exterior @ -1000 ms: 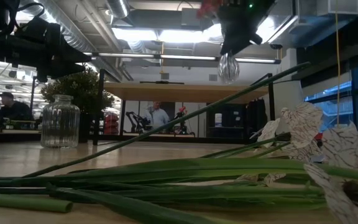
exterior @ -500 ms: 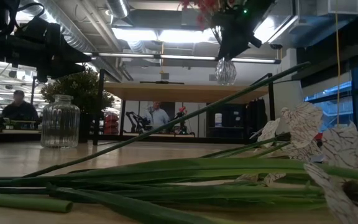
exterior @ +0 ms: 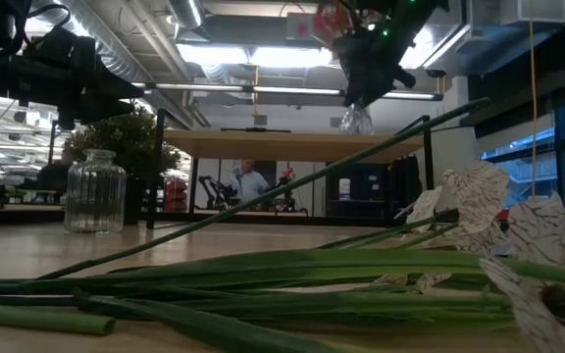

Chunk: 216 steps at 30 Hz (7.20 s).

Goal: Pick and place flowers into a vace then onto a shelf
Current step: Put the bottom transparent flower vase on the shelf, then put the white flowers into the transparent vase

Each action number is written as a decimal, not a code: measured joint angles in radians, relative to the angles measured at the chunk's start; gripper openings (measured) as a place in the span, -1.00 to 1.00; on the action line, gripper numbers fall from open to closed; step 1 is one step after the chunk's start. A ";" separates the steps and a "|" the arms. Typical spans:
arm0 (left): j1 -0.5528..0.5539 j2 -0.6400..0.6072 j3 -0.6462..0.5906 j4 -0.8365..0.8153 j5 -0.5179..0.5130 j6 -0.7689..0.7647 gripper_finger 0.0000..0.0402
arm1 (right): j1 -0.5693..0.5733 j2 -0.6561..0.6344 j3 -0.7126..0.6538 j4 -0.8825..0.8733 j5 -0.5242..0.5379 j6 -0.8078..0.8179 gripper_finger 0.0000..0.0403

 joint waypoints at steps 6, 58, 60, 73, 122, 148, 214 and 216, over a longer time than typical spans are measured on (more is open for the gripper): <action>0.000 0.000 0.000 0.000 0.000 0.021 0.17 | 0.000 0.002 -0.003 0.025 -0.004 -0.005 -0.34; 0.000 0.000 0.000 0.000 0.000 0.026 0.17 | 0.003 -0.002 0.047 -0.175 -0.063 0.032 0.75; 0.000 0.000 0.000 0.000 0.000 0.026 0.17 | 0.003 -0.002 0.053 -0.188 -0.070 0.041 0.75; 0.000 0.000 0.000 0.000 0.000 0.026 0.17 | 0.015 -0.038 0.056 -0.302 -0.144 0.135 0.75; -0.126 0.365 0.222 0.072 0.317 0.166 0.17 | 0.626 -0.413 -0.626 0.688 0.081 0.030 0.75; -0.663 1.649 1.122 -0.339 0.418 -0.085 0.17 | 0.629 -0.430 -0.625 0.396 -0.104 0.128 0.75; -0.719 1.993 1.231 -0.428 0.463 -0.273 -0.56 | 0.629 -0.430 -0.625 0.387 -0.103 0.101 0.75; -0.722 1.994 1.231 -0.426 0.447 -0.271 -0.61 | 0.629 -0.430 -0.625 0.383 -0.103 0.100 0.75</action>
